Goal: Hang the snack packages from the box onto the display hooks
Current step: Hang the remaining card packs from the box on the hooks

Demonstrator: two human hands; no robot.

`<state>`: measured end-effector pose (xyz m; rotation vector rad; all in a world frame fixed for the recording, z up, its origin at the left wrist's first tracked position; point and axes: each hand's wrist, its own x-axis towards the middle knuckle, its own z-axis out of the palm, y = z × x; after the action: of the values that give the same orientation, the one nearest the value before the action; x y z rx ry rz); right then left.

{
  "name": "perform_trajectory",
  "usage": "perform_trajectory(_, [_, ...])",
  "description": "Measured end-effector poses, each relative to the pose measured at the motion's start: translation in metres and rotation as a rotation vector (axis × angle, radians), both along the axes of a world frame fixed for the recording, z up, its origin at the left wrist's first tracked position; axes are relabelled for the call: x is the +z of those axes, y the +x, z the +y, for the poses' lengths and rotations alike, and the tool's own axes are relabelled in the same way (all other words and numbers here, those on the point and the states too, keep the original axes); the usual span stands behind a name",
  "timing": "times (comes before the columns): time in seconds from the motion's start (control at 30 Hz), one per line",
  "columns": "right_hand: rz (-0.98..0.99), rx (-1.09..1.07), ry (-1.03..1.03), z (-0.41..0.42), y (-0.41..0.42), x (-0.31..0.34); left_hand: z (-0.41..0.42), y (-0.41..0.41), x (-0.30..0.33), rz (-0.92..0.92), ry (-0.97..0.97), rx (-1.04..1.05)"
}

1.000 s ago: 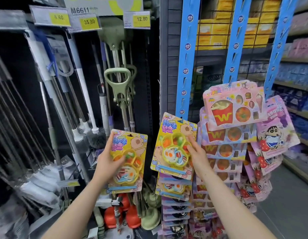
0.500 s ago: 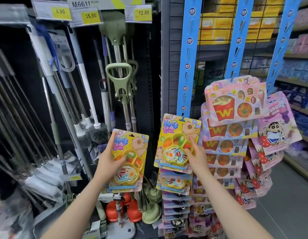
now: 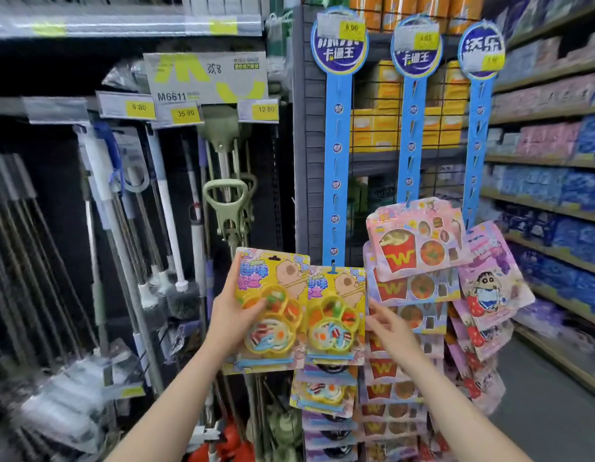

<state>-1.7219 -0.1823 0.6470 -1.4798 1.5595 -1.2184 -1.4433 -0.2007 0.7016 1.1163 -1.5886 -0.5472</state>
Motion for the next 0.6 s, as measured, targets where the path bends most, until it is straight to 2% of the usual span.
perform_trajectory(0.17, [-0.059, 0.191, 0.041, 0.003, 0.0, 0.027, -0.006, -0.071, 0.014, 0.122, -0.033, -0.11])
perform_trajectory(0.23, [-0.091, 0.232, -0.008, 0.001, 0.0, 0.03, -0.009, -0.095, 0.013, 0.161, -0.046, -0.123])
perform_trajectory(0.4, [-0.139, 0.115, -0.147, -0.01, -0.013, 0.038, -0.023, -0.118, 0.006, 0.143, -0.016, -0.153])
perform_trajectory(0.6, [-0.086, 0.134, -0.135, -0.042, -0.021, 0.05, -0.049, -0.108, 0.005, 0.051, -0.018, -0.13])
